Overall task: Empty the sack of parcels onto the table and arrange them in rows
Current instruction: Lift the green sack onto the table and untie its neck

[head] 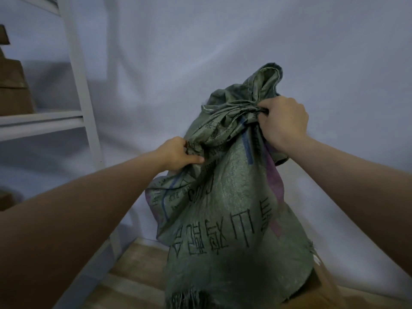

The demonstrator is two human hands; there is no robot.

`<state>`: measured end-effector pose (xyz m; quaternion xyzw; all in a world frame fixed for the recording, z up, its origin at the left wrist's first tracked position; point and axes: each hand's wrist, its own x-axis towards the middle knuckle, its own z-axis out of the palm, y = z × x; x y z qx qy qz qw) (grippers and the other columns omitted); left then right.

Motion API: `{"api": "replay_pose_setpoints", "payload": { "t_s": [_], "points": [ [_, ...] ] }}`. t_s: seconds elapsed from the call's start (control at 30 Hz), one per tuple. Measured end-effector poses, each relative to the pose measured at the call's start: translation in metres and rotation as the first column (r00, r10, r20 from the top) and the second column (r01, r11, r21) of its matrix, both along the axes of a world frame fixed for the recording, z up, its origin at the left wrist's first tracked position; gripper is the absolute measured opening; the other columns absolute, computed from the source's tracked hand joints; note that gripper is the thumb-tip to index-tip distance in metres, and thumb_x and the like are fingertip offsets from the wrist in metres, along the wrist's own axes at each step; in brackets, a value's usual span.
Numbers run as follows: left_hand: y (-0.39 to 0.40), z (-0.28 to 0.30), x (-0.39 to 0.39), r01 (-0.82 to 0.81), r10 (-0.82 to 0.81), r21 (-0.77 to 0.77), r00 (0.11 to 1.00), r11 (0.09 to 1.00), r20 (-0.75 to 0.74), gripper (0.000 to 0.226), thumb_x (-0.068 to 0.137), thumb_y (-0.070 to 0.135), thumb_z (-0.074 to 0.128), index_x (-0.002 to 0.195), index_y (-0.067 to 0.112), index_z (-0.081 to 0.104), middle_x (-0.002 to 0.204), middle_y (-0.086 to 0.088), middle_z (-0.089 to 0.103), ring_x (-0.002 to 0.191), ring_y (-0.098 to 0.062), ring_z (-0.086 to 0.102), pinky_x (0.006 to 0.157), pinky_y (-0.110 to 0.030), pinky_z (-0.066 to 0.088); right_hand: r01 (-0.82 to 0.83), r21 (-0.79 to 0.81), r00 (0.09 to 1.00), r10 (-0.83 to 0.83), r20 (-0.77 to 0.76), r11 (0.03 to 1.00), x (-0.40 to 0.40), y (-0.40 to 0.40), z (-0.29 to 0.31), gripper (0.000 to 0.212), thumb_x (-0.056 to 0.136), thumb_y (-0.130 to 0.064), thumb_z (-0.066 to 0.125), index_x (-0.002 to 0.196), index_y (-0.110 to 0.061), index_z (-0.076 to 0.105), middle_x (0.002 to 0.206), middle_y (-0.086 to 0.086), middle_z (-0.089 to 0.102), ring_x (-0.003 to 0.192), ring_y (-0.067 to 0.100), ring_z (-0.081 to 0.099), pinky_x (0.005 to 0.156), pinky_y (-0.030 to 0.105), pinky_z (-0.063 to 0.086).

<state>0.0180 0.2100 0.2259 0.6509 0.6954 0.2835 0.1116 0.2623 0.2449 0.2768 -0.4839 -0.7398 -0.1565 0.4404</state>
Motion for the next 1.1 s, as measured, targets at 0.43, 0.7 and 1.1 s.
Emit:
{"api": "replay_pose_setpoints", "payload": {
  "t_s": [0.43, 0.7, 1.1],
  "points": [
    [0.0, -0.007, 0.0, 0.05, -0.036, -0.053, 0.969, 0.997, 0.245, 0.056, 0.079, 0.024, 0.082, 0.127, 0.004, 0.06, 0.108, -0.014, 0.07, 0.064, -0.019, 0.068, 0.065, -0.038, 0.063, 0.005, -0.063, 0.998, -0.009, -0.063, 0.998, 0.007, -0.004, -0.006, 0.021, 0.09, -0.014, 0.049, 0.077, -0.017, 0.066, 0.078, 0.01, 0.062, 0.08, 0.04, 0.058, 0.064, 0.037, 0.043],
    [0.012, -0.015, -0.011, 0.051, -0.032, -0.067, 0.965, 0.996, 0.259, 0.043, 0.087, 0.02, 0.074, 0.124, 0.003, 0.061, 0.104, -0.013, 0.069, 0.063, -0.027, 0.07, 0.059, -0.034, 0.062, 0.011, -0.116, 0.988, -0.028, -0.15, 0.993, -0.006, 0.002, -0.011, 0.02, 0.09, -0.016, 0.053, 0.091, -0.018, 0.074, 0.086, 0.009, 0.067, 0.089, 0.038, 0.061, 0.068, 0.033, 0.042],
    [0.039, 0.033, -0.007, -0.13, -0.217, 0.336, 0.541, 0.933, 0.812, 0.027, 0.097, -0.009, 0.047, 0.121, 0.0, 0.057, 0.12, -0.023, 0.059, 0.095, -0.045, 0.065, 0.052, -0.037, 0.061, -0.021, 0.012, 0.907, 0.024, -0.422, 1.0, -0.038, 0.001, 0.015, 0.023, 0.089, -0.011, 0.051, 0.087, -0.018, 0.072, 0.081, 0.0, 0.063, 0.083, 0.021, 0.057, 0.071, 0.028, 0.041]
  ]
}}
